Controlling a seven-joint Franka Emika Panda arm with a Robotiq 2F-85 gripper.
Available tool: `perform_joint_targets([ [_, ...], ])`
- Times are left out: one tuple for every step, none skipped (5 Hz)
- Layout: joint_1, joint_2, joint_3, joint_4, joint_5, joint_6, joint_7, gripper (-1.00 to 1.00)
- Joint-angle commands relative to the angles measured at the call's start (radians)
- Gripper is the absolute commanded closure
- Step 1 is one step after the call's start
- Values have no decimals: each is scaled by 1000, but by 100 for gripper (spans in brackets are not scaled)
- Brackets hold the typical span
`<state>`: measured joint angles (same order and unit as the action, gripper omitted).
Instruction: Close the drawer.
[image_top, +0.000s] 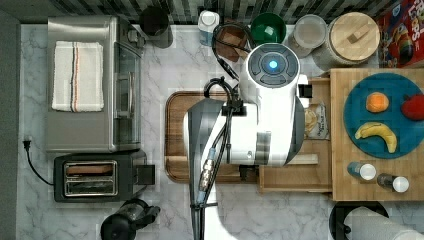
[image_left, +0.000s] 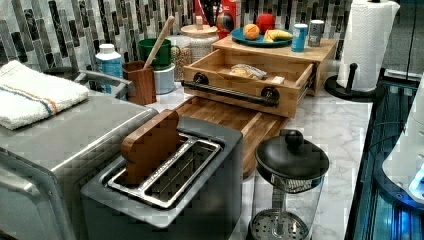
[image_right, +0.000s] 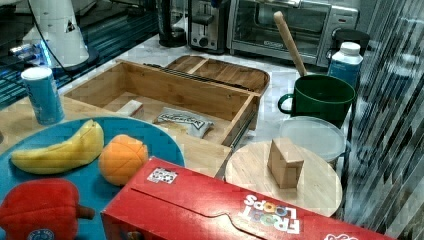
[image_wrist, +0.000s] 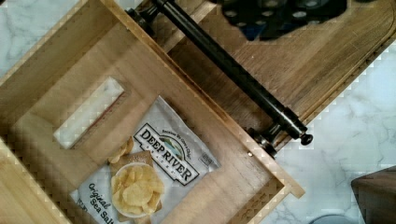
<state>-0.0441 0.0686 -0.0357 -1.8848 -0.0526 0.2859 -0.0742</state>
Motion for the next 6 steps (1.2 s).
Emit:
perform_joint_targets([
  [19, -39, 32, -29, 123, -29, -167, -100],
  [51, -49, 58, -64, 120, -24, -234, -100],
  [78, -90, 96, -166, 78, 79, -286, -100],
  [82, -113, 125, -210, 92, 125, -338, -100],
  [129, -116, 103, -238, 80, 161, -372, 67],
  [109, -96, 136, -283, 44, 220, -399, 100],
])
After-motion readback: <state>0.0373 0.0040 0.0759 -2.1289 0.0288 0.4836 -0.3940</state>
